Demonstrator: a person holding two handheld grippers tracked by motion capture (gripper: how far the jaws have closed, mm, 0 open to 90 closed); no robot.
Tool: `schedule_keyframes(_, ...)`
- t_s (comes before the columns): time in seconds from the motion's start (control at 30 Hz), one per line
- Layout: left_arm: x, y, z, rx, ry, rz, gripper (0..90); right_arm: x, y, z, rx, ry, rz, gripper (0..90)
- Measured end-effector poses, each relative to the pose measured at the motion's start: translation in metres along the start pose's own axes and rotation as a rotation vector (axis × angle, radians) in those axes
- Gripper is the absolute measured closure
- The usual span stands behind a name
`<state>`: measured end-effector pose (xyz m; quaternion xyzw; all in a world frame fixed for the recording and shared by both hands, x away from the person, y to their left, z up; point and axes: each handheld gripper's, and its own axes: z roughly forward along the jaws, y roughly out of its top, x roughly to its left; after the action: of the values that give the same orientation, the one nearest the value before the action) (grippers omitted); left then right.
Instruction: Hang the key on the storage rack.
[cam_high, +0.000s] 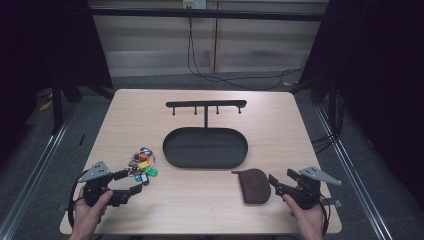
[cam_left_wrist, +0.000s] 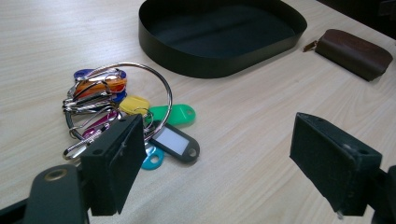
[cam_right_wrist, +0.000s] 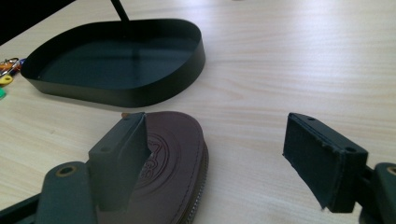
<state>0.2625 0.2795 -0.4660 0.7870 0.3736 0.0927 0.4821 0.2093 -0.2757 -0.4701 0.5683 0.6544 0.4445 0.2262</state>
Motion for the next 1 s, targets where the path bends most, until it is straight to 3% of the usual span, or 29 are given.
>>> schedule_keyframes(0.2, 0.001, -0.001, -0.002, 0.003, 0.000, -0.006, 18.2, -0.003, 0.001, 0.001, 0.033, 0.012, 0.019, 21.9)
schedule_keyframes(0.33, 0.000, -0.001, -0.003, 0.001, -0.003, -0.006, 18.2, -0.003, 0.001, -0.001, 0.043, 0.027, 0.007, 19.7)
schedule_keyframes(0.53, -0.001, 0.000, -0.001, 0.015, -0.006, 0.009, 18.3, -0.004, 0.005, 0.004, 0.101, 0.055, 0.008, 23.6)
schedule_keyframes(0.63, -0.001, -0.001, -0.001, 0.026, -0.015, 0.016, 18.5, -0.004, 0.010, 0.002, 0.148, 0.076, 0.038, 26.2)
schedule_keyframes(0.8, -0.002, -0.001, 0.002, 0.043, -0.020, 0.019, 18.7, -0.007, 0.016, -0.001, 0.164, 0.090, 0.068, 28.9)
schedule_keyframes(1.0, -0.002, -0.001, 0.002, 0.048, -0.020, 0.014, 18.7, -0.008, 0.026, 0.002, 0.255, 0.099, 0.111, 30.3)
